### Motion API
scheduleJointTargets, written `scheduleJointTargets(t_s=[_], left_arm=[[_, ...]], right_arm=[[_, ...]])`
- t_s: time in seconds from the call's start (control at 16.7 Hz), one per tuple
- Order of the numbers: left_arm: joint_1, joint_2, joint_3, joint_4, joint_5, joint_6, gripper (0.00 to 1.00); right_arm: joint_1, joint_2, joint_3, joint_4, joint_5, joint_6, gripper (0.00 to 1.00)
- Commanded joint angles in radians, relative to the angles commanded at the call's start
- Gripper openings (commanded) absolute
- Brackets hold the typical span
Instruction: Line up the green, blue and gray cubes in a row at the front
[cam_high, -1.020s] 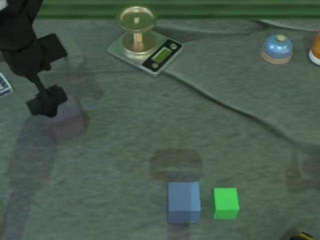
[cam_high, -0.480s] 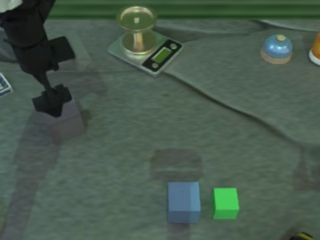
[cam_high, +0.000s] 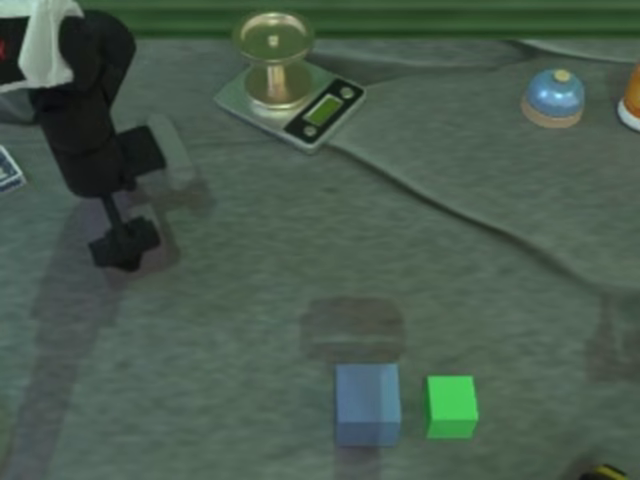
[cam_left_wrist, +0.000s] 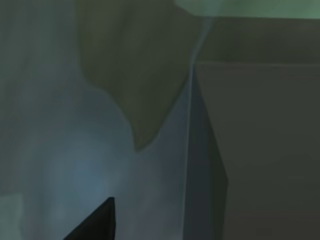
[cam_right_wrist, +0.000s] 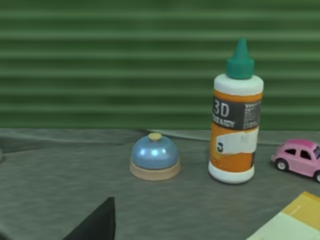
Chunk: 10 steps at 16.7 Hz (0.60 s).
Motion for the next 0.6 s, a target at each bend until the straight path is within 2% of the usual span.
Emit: scheduleJointTargets(t_s=[0.36,0.6], left_arm=[[0.000,0.023,-0.047,0.062,0.000,0.001,1.00],[0.000,0.023,-0.047,0.062,0.000,0.001,0.70]], right_arm=[[0.000,0.000,0.000,0.000,0.000,0.000,1.00],[0.000,0.000,0.000,0.000,0.000,0.000,1.00]])
